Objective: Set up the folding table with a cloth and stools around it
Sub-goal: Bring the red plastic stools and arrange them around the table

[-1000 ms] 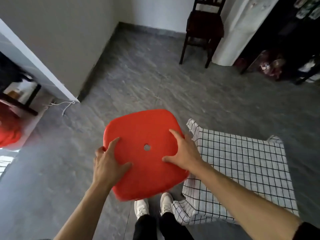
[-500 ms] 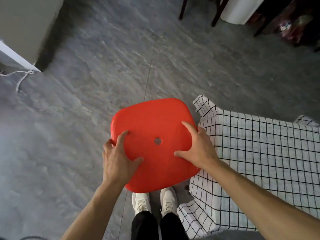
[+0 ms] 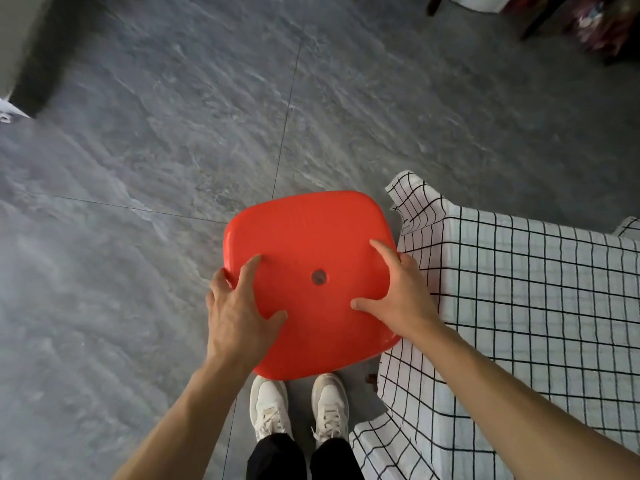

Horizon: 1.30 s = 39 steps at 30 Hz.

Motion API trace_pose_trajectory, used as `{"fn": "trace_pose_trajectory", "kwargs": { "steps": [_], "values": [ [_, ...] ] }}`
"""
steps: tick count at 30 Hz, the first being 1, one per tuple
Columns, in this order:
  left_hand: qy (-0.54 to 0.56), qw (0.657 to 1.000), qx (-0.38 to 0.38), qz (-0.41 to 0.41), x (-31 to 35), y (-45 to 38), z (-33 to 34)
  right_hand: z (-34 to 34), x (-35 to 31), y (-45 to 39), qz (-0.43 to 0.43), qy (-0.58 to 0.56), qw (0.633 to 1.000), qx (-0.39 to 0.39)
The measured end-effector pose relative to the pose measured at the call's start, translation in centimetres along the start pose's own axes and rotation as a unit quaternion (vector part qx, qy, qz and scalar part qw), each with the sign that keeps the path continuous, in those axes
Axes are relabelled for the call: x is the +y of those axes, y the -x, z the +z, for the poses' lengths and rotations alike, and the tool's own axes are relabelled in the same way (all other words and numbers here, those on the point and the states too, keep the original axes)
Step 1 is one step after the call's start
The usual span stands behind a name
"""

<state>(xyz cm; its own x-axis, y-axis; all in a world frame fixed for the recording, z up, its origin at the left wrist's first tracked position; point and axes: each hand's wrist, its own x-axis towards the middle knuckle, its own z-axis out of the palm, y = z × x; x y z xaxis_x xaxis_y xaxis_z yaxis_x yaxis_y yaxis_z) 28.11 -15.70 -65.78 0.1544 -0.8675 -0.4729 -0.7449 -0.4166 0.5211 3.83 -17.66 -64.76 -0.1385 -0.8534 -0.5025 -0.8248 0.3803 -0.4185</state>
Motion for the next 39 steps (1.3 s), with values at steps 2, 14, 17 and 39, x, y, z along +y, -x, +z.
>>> {"fn": "trace_pose_trajectory", "kwargs": {
  "steps": [2, 14, 17, 39],
  "values": [
    [-0.015, 1.0, -0.018, -0.004, 0.2, -0.1, 0.0, 0.0, -0.4, -0.1, -0.007, 0.036, 0.999, -0.004],
    [-0.059, 0.998, -0.022, 0.0, 6.2, 4.6, -10.8, -8.4, -7.3, 7.3, -0.101, 0.111, 0.989, -0.008],
    [-0.079, 0.997, 0.009, 0.0, 7.9, 8.1, -15.8, -11.9, -10.4, 10.5, -0.135, 0.115, 0.984, -0.018],
    [0.066, 0.88, 0.376, -0.283, 1.4, 52.2, -29.8, -13.6, -29.2, 38.9, -0.532, 0.182, 0.816, -0.133]
  ]
}}
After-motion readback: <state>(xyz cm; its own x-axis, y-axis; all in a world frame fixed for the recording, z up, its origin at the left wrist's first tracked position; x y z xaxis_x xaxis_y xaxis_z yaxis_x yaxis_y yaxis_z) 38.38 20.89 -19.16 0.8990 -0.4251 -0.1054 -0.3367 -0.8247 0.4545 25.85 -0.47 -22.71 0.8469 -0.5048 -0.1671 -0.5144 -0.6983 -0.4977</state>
